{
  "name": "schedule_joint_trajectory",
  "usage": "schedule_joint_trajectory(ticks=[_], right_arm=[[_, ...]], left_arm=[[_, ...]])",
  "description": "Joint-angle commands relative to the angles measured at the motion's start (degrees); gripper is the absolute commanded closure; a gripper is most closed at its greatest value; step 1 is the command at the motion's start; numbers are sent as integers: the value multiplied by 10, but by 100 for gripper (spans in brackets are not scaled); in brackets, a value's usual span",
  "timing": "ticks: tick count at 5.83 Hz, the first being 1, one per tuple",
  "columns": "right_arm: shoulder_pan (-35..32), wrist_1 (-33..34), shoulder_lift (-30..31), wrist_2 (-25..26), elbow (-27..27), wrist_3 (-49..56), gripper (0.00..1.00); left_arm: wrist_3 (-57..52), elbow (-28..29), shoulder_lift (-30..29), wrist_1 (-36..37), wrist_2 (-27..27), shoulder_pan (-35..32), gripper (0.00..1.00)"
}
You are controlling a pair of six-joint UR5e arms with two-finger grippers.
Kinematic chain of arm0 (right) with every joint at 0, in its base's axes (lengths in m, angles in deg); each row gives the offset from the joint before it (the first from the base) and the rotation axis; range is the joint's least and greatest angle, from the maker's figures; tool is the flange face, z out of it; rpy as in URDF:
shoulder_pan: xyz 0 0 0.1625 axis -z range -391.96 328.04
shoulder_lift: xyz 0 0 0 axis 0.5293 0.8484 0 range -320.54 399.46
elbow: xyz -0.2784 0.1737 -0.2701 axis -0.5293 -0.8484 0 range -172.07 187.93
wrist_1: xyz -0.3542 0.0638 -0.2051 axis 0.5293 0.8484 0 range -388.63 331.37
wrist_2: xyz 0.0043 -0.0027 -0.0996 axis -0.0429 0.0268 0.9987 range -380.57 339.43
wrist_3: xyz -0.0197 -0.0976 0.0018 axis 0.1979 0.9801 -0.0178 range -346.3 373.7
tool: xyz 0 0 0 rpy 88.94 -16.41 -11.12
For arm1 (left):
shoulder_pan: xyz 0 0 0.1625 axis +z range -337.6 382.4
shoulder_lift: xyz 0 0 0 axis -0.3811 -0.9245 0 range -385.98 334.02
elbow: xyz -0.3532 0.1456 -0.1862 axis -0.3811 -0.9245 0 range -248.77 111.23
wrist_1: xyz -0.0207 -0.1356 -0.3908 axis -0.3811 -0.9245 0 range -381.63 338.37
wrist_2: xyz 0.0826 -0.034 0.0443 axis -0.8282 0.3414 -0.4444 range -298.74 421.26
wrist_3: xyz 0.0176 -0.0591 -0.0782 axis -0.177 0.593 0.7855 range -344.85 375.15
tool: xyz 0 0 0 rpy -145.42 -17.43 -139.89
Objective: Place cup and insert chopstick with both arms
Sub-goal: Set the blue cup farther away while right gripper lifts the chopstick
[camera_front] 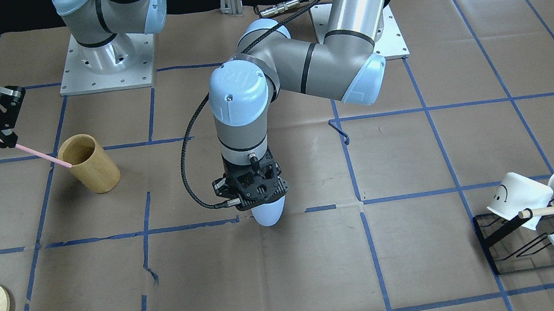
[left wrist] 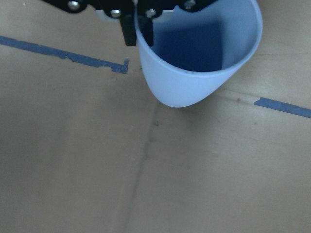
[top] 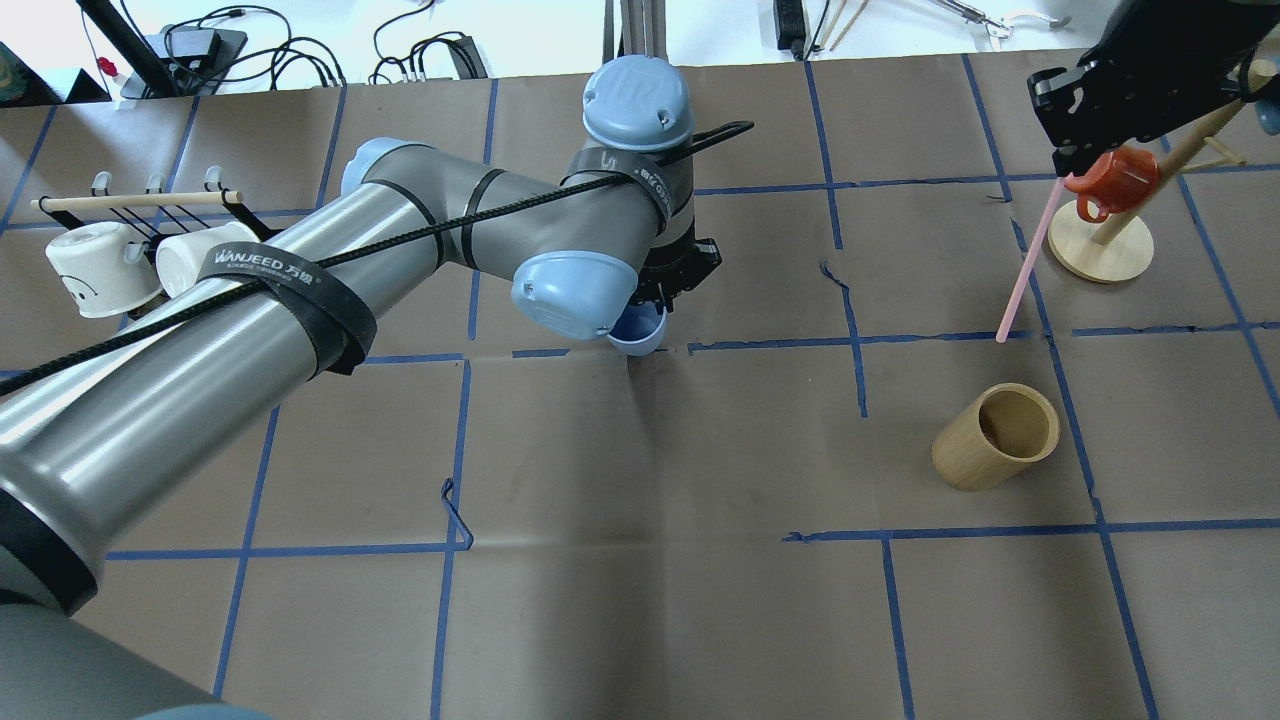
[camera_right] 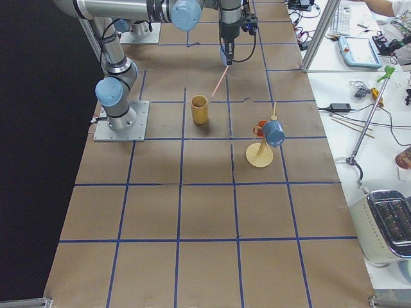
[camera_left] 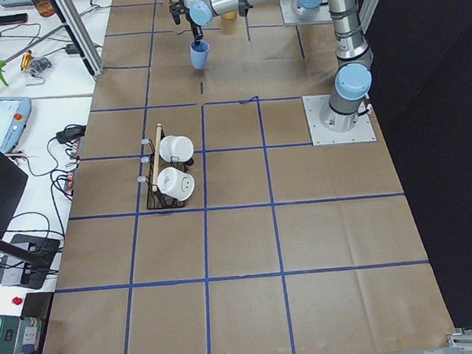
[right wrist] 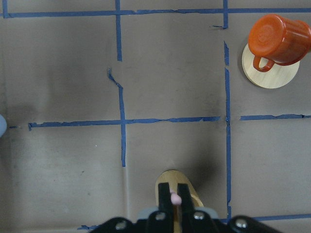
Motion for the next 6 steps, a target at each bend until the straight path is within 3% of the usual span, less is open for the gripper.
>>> schedule_joint_trajectory(ticks=[1, 3, 4, 6], right_arm=[[-41, -4, -5, -1, -10, -70, 92], [-64, -4, -6, -1, -8, -114, 92], [-71, -4, -6, -3, -7, -116, 92], [-71, -5, -5, -8, -6, -125, 92]], left_arm=[[-5, 1, -8, 1, -7, -5, 2], [-6, 2, 18, -8, -9, -5, 2], [-26, 1, 58, -50, -8, 5, 2], [-202, 2, 173, -202, -4, 81, 2]])
